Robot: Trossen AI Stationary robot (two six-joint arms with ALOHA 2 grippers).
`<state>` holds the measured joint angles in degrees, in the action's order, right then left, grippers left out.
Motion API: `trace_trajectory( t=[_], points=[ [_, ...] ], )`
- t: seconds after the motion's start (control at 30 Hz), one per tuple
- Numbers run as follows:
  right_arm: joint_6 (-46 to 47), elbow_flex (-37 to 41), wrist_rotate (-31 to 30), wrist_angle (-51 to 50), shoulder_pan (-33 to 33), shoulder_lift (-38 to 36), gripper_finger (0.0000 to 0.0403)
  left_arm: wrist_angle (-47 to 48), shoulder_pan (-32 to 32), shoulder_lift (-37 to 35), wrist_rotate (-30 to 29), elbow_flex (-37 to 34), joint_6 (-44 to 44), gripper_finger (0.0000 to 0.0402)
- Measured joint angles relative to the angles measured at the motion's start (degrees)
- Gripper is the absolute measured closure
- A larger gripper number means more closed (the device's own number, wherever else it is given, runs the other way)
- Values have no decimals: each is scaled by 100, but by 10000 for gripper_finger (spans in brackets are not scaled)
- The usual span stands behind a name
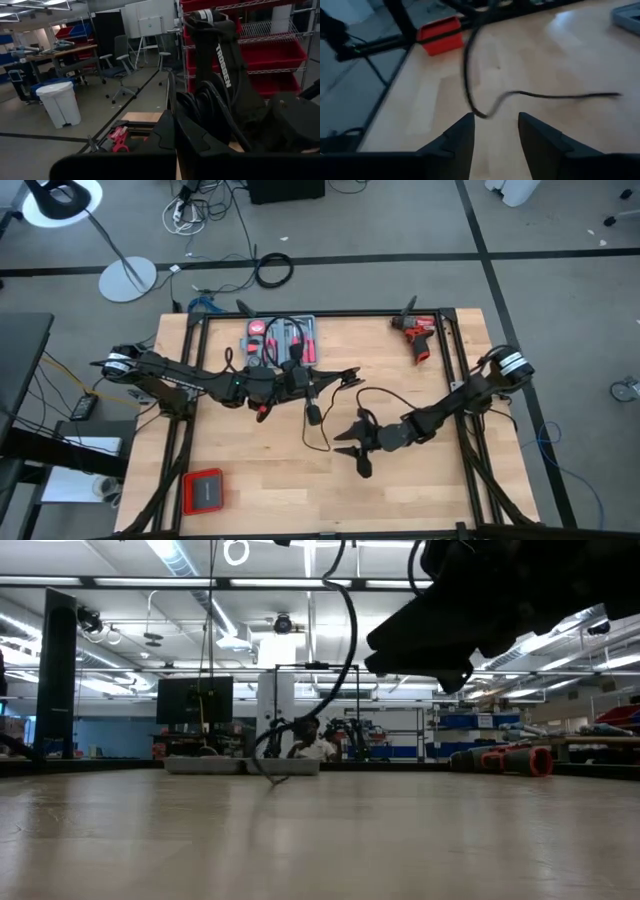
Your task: Coil cords
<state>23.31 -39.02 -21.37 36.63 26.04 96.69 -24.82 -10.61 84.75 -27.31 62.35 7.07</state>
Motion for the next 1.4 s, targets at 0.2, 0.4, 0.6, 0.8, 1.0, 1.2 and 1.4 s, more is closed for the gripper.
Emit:
trace_trajectory(
  t=[0.2,0.4,0.6,0.8,1.0,1.2,1.4],
  points=[
    [-116,-40,221,45,-43,82,252,74,0,2,-2,0,-16,402],
    [-201,-42,115,126,-44,82,260,55,0,2,-2,0,-10,402],
    [-302,-40,70,26,-44,80,370,52,0,2,-2,0,-19,402],
    [-243,-40,48,-2,-61,78,393,18,0,2,-4,0,-21,402],
    [-15,-40,-220,-563,-61,38,399,69,-3,2,-2,0,-152,402],
    [364,-32,-552,-1513,-163,-124,400,135,-42,2,20,0,-148,402],
    [789,-31,-1256,-2694,-189,-513,401,249,-172,2,99,0,-281,402]
  ],
)
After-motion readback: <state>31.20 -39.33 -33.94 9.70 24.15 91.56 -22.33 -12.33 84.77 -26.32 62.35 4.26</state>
